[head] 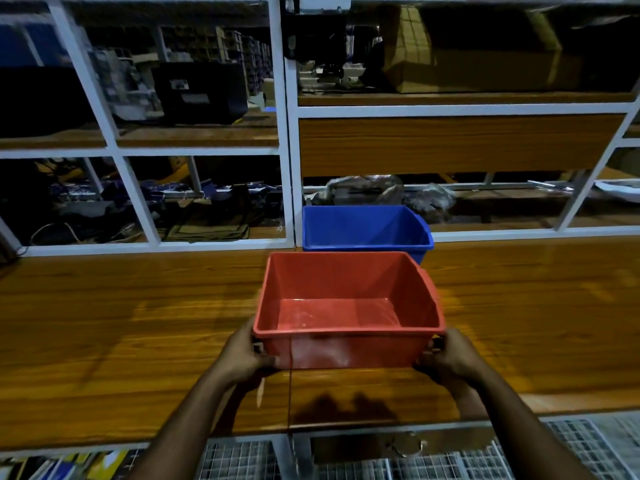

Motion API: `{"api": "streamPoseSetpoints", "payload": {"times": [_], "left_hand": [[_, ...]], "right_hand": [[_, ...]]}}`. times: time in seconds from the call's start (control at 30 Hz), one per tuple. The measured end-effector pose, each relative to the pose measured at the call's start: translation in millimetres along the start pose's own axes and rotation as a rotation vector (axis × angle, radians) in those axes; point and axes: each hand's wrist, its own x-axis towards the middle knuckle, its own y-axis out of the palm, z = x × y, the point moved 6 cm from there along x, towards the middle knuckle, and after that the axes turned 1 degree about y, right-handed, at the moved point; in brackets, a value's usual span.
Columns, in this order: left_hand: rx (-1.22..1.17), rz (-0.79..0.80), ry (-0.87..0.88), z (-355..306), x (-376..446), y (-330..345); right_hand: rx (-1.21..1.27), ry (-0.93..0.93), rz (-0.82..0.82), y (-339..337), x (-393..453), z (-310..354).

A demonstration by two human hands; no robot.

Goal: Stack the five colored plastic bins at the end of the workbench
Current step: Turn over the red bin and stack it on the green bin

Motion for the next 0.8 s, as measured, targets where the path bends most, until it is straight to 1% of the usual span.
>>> {"api": "streamPoseSetpoints", "payload": {"times": [0.07,0.1,0.17,0.2,0.23,0.27,0.3,0.37,0.43,0.53,0.57,0.67,0.8], "left_hand": [[0.033,0.006,0.008,-3,5,-14],[0.021,-0.055,0.019,-7,7,-27],[0.049,-0.285,0.036,-24,7,-57],[0.12,-0.39,0.07,-40,3,-67],[0.202,-0.439,0.128,-59,-1,-67],[0.265,-0.424,0.21,-82,-5,-59],[0.321,-0.361,0.287,-103,-7,-44],[0.46,-0.162,0.395,-138,-12,1],[0.622,0.032,0.444,-150,-12,49],[0.719,0.204,0.483,-141,-7,94],[0.727,0.23,0.506,-136,-6,100],[0.707,0.231,0.537,-131,-7,96],[0.711,0.27,0.569,-137,-11,82]], "right_hand": [[0.013,-0.024,-0.011,-20,6,9],[0.047,-0.041,-0.066,-34,10,15],[0.065,-0.069,-0.243,-63,14,27],[0.011,-0.086,-0.324,-74,13,38],[-0.072,-0.125,-0.375,-78,12,51],[-0.163,-0.187,-0.392,-78,12,67],[-0.242,-0.232,-0.369,-73,13,81],[-0.395,-0.222,-0.273,-58,18,99],[-0.546,-0.174,-0.207,-47,24,101],[-0.637,-0.167,-0.168,-41,24,94],[-0.667,-0.172,-0.16,-42,21,93],[-0.752,-0.207,-0.173,-49,17,97],[-0.771,-0.217,-0.135,-49,17,105]]}}
